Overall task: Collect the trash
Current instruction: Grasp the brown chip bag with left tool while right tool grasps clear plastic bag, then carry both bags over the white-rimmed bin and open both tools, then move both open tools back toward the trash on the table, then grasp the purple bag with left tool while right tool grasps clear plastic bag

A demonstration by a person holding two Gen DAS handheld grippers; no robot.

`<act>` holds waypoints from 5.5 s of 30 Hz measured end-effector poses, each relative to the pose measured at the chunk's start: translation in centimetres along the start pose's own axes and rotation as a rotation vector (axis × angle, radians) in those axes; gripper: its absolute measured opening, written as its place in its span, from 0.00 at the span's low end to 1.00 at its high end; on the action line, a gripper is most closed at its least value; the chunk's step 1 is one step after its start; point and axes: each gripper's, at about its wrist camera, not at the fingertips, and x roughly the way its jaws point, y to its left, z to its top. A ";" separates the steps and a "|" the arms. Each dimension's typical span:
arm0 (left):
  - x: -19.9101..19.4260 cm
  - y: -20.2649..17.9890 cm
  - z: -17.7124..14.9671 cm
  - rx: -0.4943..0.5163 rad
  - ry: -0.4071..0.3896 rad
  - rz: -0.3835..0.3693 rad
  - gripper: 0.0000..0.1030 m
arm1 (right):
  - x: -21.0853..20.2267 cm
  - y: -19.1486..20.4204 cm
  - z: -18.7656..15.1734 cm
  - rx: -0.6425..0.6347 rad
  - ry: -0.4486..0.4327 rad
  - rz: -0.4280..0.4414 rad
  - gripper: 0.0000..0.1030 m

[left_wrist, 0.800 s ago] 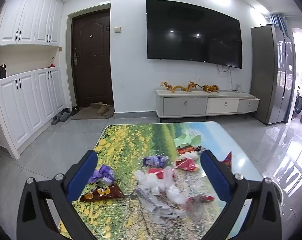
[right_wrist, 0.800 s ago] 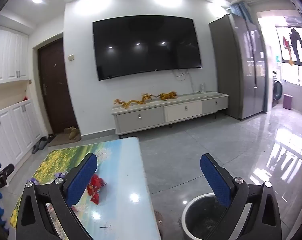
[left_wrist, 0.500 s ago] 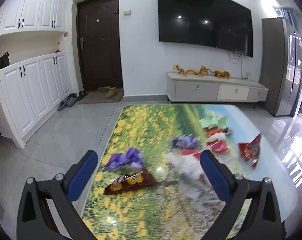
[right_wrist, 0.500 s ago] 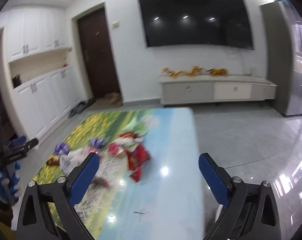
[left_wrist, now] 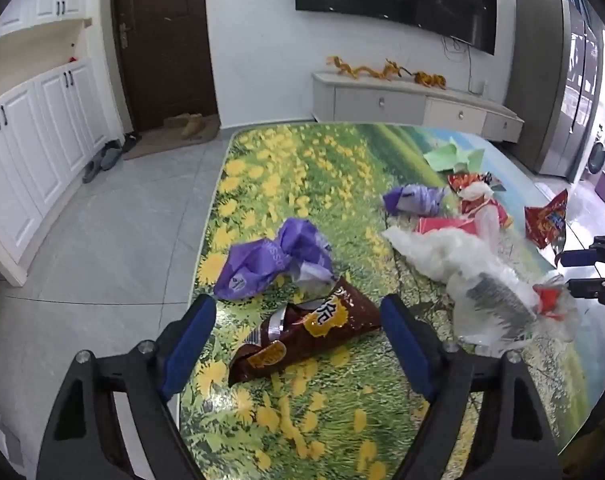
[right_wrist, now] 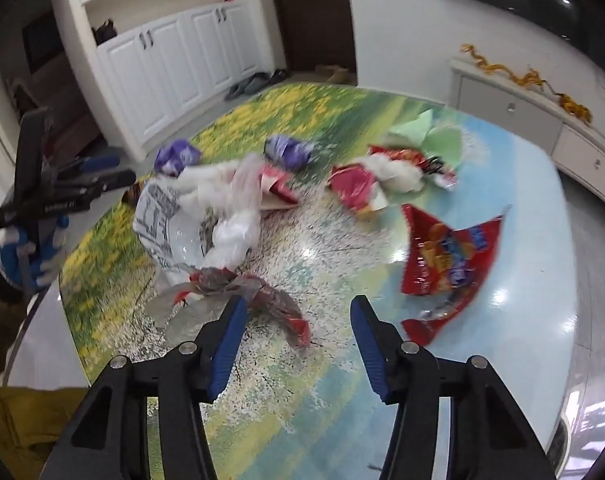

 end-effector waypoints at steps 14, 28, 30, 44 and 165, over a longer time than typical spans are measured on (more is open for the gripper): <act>2.7 0.0 -0.8 0.021 0.088 -0.151 0.35 | 4.3 1.6 0.1 -0.197 0.108 0.032 0.12; -3.2 -2.7 -0.8 -0.031 -0.024 -0.144 0.17 | -4.2 -1.3 -3.9 0.055 -0.086 -0.021 0.11; -4.7 -2.7 -0.3 -0.038 -0.056 -0.135 0.17 | -5.9 -2.2 -4.7 0.105 -0.124 -0.041 0.11; -7.5 -17.6 8.6 0.163 -0.178 -0.405 0.17 | -17.0 -11.9 -15.4 0.481 -0.308 -0.333 0.11; 3.2 1.2 3.9 0.068 0.003 -0.213 0.27 | 1.9 1.3 3.9 0.091 0.021 0.048 0.20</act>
